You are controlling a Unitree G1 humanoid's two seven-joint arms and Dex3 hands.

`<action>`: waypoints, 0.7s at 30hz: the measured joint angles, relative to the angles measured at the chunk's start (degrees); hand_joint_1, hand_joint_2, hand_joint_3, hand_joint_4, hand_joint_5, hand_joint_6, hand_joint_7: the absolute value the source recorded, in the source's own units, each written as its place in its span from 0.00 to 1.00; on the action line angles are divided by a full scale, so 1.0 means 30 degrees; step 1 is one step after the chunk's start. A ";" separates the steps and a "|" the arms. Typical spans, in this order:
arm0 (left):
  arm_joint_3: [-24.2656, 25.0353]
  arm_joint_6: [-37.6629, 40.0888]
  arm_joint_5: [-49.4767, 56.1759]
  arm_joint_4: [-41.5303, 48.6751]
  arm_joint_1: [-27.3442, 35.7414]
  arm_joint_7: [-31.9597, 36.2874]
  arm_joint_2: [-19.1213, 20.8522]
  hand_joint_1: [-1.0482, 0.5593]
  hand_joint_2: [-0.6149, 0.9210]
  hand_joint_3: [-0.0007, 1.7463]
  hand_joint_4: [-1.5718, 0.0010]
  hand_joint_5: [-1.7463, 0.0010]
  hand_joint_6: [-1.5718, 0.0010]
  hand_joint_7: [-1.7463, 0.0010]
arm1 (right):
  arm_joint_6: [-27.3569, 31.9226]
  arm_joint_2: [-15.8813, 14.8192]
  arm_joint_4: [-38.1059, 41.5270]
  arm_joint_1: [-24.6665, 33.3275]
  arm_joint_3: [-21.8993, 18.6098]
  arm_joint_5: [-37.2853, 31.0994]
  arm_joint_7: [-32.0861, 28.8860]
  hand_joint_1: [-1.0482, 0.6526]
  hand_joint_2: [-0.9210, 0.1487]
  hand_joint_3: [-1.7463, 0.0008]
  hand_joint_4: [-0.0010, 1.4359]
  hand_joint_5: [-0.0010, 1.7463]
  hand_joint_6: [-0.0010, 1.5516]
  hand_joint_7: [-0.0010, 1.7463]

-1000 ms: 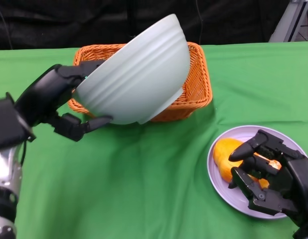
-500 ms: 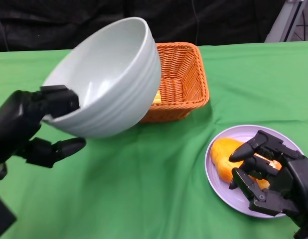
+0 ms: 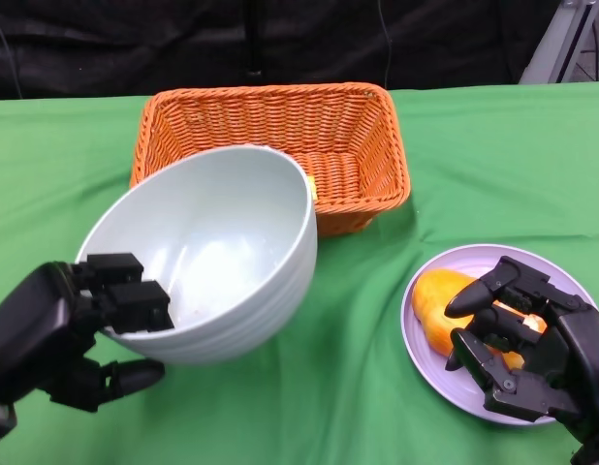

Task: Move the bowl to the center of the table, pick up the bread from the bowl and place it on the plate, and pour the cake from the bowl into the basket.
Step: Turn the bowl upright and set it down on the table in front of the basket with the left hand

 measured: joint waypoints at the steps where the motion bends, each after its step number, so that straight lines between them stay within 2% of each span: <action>1: -0.0247 0.0089 0.0706 -0.0275 0.0187 0.0894 0.0149 0.61 0.73 0.60 0.49 0.00 0.50 0.21 | -0.0020 0.0000 0.0005 -0.0001 0.0000 0.0000 0.0021 0.55 0.31 0.49 0.43 0.91 0.34 0.78; 4: -0.1432 0.1010 0.2890 -0.1009 0.0563 0.3787 0.0727 0.60 0.75 0.55 0.50 0.00 0.56 0.14 | -0.0047 -0.0007 0.0020 0.0000 -0.0004 0.0002 0.0029 0.54 0.31 0.49 0.43 0.90 0.34 0.78; 6: -0.2696 0.2034 0.4372 -0.1358 0.0665 0.6081 0.1252 0.61 0.76 0.51 0.50 0.00 0.56 0.12 | -0.0045 -0.0013 0.0019 0.0000 -0.0002 0.0004 0.0030 0.54 0.31 0.49 0.43 0.90 0.34 0.78; 8: -0.4253 0.3221 0.5881 -0.1631 0.0667 0.8585 0.1845 0.60 0.80 0.43 0.50 0.00 0.57 0.12 | -0.0043 -0.0016 0.0018 0.0001 -0.0001 0.0002 0.0028 0.54 0.31 0.49 0.43 0.90 0.34 0.78; 12: -0.7853 0.5751 0.7985 -0.1640 0.0457 1.3055 0.3093 0.59 0.85 0.36 0.50 0.00 0.57 0.12 | -0.0038 -0.0028 0.0012 0.0017 -0.0008 0.0022 0.0044 0.54 0.31 0.49 0.43 0.90 0.34 0.78; 13: -0.8679 0.6177 0.8174 -0.1502 0.0278 1.3698 0.3331 0.59 0.88 0.31 0.51 0.00 0.55 0.15 | -0.0042 -0.0035 0.0012 0.0019 -0.0009 0.0031 0.0072 0.54 0.31 0.49 0.43 0.90 0.34 0.78; 14: -0.9465 0.6493 0.8208 -0.1375 0.0081 1.4220 0.3540 0.57 0.93 0.19 0.52 0.01 0.55 0.17 | -0.0045 -0.0039 0.0014 0.0021 -0.0008 0.0038 0.0094 0.54 0.31 0.49 0.43 0.90 0.34 0.78; 15: -1.0216 0.6756 0.8208 -0.1212 -0.0195 1.4528 0.3721 0.55 0.96 0.12 0.53 0.00 0.56 0.17 | -0.0043 -0.0044 0.0012 0.0024 -0.0007 0.0040 0.0095 0.54 0.31 0.49 0.43 0.90 0.34 0.78; 16: -1.0920 0.7027 0.8181 -0.1081 -0.0464 1.4617 0.3892 0.54 0.98 0.07 0.53 0.00 0.57 0.17 | -0.0034 -0.0048 0.0003 0.0030 -0.0002 0.0038 0.0089 0.55 0.30 0.49 0.43 0.90 0.34 0.78; 19: -1.2648 0.7733 0.8026 -0.0891 -0.0969 1.4715 0.4173 0.52 1.00 0.03 0.55 0.00 0.59 0.16 | 0.0018 -0.0053 -0.0015 0.0077 -0.0001 0.0029 0.0053 0.55 0.30 0.49 0.43 0.91 0.34 0.78; 21: -1.3464 0.8206 0.7780 -0.0859 -0.1138 1.4697 0.4231 0.51 1.00 0.03 0.56 0.01 0.59 0.20 | 0.0019 -0.0054 -0.0013 0.0081 -0.0003 0.0050 0.0094 0.56 0.31 0.49 0.43 0.91 0.34 0.78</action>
